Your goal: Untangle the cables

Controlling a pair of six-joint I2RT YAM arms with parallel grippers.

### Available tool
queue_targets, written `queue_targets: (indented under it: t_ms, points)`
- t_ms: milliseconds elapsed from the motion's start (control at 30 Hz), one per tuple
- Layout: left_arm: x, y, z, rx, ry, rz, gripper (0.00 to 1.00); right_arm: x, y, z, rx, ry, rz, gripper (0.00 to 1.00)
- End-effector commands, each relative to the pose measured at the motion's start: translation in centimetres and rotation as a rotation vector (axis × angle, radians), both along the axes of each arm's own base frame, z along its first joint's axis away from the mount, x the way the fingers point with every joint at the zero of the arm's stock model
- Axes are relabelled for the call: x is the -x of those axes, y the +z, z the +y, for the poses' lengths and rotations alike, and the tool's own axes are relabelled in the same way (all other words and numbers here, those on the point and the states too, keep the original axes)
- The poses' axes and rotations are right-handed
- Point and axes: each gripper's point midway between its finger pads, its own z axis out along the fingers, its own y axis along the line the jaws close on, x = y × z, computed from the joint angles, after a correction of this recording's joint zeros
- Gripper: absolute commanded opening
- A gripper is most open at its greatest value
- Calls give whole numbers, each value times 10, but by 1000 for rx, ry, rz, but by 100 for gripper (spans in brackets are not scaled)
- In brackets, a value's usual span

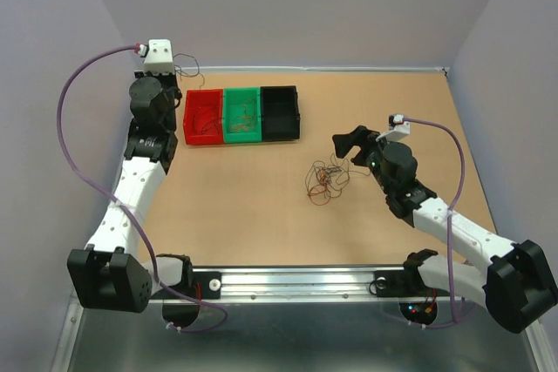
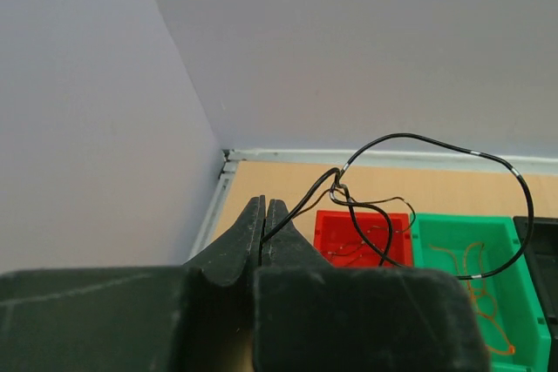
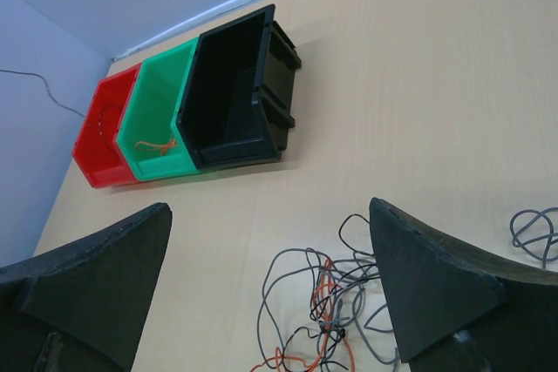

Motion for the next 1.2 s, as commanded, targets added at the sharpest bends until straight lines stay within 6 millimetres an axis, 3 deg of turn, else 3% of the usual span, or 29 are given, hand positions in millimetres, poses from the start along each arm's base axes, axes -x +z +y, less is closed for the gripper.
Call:
queue_targets:
  t_ms: [0, 533, 600, 633, 767, 867, 900, 967, 1000, 1167]
  points:
    - [-9, 5, -2, 33, -18, -52, 0, 1, 14, 2, -23, 11, -61, 100]
    - [-48, -108, -4, 0, 2, 265, 0, 3, 18, 1, -30, 13, -71, 100]
    - [-54, -141, -8, -11, -18, 375, 0, 3, 16, 1, -28, 13, -66, 100]
    - [-59, -144, -11, -14, -30, 402, 0, 2, 17, 1, -29, 12, -68, 100]
    - [-69, -228, -17, -26, -52, 663, 0, 2, 18, 2, -29, 14, -71, 100]
    - [-81, -250, -16, -12, -30, 742, 0, 2, 20, 1, -31, 13, -74, 100]
    - [-84, -275, -18, -5, -33, 805, 0, 3, 20, 1, -31, 13, -76, 100]
    - [-89, -286, -20, 6, -31, 868, 0, 3, 21, 0, -31, 10, -79, 100]
    - [-89, -310, -22, 15, -31, 931, 0, 3, 20, 0, -30, 8, -78, 100]
    - [-89, -335, -22, 58, -81, 1008, 4, 4, 22, 1, -33, 14, -81, 100]
